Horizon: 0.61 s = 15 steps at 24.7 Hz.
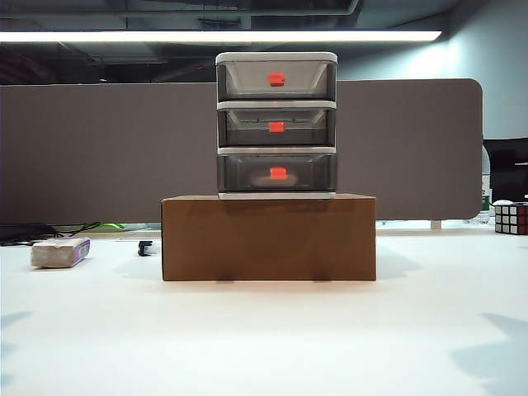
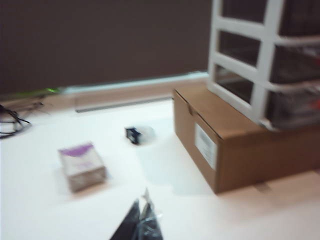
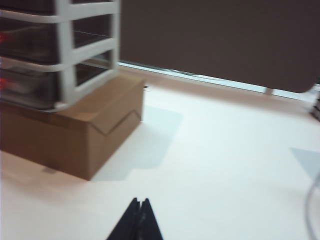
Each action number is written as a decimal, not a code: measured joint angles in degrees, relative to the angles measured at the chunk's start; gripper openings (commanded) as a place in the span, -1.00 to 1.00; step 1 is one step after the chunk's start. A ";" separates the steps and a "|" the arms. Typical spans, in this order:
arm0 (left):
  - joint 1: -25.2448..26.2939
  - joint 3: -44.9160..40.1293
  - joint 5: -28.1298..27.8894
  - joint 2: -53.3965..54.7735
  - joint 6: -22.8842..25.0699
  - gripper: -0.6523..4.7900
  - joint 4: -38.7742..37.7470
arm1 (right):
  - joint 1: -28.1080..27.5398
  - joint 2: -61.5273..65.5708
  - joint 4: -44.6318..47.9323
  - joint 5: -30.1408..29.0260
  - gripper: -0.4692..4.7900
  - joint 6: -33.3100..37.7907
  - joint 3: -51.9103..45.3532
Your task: Open the third layer of the drawer on the table, pick up the earphone case on the table and put it in, and finally close the drawer.
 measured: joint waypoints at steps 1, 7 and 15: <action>5.18 0.00 2.75 0.00 -1.20 -0.78 1.14 | -2.56 0.00 0.04 -1.09 -0.84 0.00 0.00; 9.79 0.00 7.08 0.00 -5.35 -0.78 1.92 | -6.12 0.02 0.52 -2.29 -0.84 0.11 0.00; 9.64 0.00 7.21 -0.02 -6.97 -0.78 1.90 | -5.68 0.00 0.44 -2.47 -0.84 0.17 0.00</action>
